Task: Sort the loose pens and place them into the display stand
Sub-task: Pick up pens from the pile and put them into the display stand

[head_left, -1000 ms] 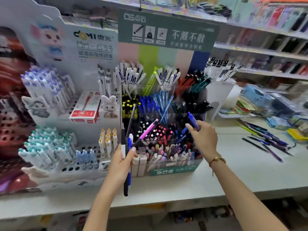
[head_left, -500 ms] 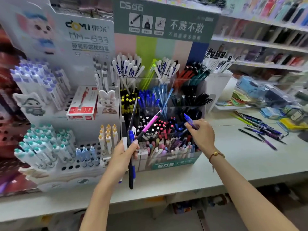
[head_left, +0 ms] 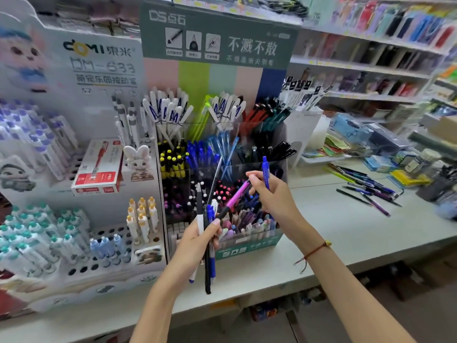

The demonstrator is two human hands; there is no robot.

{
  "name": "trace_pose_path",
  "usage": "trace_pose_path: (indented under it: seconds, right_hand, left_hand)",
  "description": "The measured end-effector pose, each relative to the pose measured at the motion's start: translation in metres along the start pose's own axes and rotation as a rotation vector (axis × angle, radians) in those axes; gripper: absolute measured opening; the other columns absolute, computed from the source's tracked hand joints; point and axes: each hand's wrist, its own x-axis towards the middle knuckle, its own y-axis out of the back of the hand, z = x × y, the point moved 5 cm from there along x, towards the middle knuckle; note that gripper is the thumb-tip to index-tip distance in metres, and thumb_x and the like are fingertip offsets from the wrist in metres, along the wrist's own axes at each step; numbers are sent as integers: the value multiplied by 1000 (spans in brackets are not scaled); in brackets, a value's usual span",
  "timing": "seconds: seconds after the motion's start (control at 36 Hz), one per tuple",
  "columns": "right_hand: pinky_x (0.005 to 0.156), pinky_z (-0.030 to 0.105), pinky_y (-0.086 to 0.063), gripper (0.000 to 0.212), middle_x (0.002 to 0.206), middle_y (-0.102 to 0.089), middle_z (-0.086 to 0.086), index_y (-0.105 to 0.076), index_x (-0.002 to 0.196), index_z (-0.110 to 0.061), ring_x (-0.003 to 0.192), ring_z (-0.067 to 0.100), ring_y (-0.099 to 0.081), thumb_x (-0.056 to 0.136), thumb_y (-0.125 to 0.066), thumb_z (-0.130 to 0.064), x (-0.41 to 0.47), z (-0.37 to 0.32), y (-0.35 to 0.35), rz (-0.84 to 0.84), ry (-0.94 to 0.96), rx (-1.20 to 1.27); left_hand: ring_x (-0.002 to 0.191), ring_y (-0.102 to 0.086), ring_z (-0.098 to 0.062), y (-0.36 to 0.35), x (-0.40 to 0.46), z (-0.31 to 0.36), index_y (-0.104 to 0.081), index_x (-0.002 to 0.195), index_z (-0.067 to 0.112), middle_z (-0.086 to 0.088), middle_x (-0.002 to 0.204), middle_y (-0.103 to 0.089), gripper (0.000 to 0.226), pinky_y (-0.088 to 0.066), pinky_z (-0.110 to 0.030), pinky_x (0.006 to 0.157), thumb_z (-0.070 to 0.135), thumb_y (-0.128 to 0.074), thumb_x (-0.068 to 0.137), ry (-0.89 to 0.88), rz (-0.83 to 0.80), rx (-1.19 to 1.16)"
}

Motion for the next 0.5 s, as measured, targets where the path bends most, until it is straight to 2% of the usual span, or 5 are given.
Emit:
trace_pose_path:
  seconds: [0.11,0.19,0.31,0.36,0.5]
  right_hand:
    - [61,11,-40,9,79,-55,5,-61,94,-27,66,10,-47,98,-53,-25,-3,-6,4,-16,97,-121]
    - [55,18,-35,5,71,-46,7,-61,97,-15,61,14,-39,96,-56,-18,-5,-9,4,26,149,-111]
    - [57,14,-36,9,64,-47,-12,-61,101,-14,56,2,-40,96,-56,-20,-1,-12,9,228,199,-100]
    - [57,13,-36,6,70,-49,-3,-60,100,-16,59,5,-40,96,-56,-19,-1,-21,10,297,263,-74]
    - [52,10,-34,7,58,-49,-16,-58,100,-9,52,-1,-44,94,-58,-12,1,-41,-28,238,400,-90]
  left_hand:
    - [49,-50,-2,-1,2,3,-51,81,8,2,59,-49,21,-45,-11,54,19,-47,99,-32,-23,2]
    - [52,-51,-2,2,4,3,-53,83,9,7,59,-53,20,-46,-13,56,20,-47,98,-40,-31,22]
    - [62,-55,-7,25,6,6,-57,93,14,5,69,-58,11,-48,-20,63,21,-49,98,-98,69,131]
    - [61,-54,-8,45,2,9,-57,94,15,2,69,-56,14,-45,-22,63,25,-48,97,-111,126,211]
    - [52,-49,-5,89,-14,23,-56,86,14,3,59,-50,16,-45,-17,54,21,-47,98,-131,206,204]
